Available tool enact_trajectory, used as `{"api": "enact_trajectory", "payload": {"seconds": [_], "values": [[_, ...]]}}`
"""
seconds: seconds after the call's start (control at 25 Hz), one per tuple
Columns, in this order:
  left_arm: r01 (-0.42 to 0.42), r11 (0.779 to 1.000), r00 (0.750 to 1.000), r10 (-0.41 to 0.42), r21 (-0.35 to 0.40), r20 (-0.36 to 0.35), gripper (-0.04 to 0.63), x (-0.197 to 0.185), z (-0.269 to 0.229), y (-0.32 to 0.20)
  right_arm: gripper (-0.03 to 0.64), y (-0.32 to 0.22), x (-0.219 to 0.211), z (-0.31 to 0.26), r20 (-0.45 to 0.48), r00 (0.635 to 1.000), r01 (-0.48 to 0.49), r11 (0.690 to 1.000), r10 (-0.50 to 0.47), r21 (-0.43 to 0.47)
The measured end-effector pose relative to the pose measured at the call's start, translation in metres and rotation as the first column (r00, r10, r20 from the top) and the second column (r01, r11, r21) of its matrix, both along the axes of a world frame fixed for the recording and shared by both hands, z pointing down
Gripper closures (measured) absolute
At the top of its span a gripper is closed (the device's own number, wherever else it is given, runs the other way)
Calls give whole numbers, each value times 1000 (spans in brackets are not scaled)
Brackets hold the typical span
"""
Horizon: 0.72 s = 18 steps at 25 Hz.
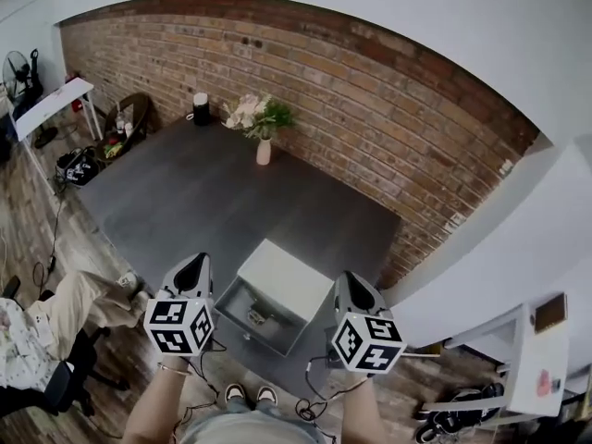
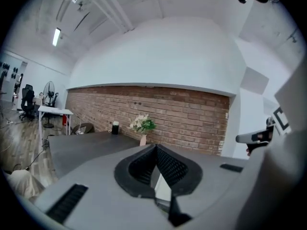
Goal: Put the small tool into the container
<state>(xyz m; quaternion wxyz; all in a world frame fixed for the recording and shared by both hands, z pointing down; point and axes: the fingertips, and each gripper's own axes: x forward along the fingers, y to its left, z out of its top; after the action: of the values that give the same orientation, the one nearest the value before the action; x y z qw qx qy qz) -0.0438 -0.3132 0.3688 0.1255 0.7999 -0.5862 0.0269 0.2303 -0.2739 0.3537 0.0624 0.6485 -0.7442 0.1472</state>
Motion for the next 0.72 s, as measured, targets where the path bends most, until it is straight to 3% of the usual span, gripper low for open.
{"api": "enact_trajectory", "payload": {"seconds": [0.16,0.32,0.72], "values": [[-10,998,1000,10,58,9,591,10,-26,-8,614,14,39,-17,-23,993,-115,988,118,104],[-11,997,1000,10,71,12,591,14,-31,-10,614,24,58,-18,-71,978,-183,972,195,151],[-1,998,1000,0,58,14,591,14,-25,-8,615,26,57,-25,-105,973,-183,966,204,180]]}}
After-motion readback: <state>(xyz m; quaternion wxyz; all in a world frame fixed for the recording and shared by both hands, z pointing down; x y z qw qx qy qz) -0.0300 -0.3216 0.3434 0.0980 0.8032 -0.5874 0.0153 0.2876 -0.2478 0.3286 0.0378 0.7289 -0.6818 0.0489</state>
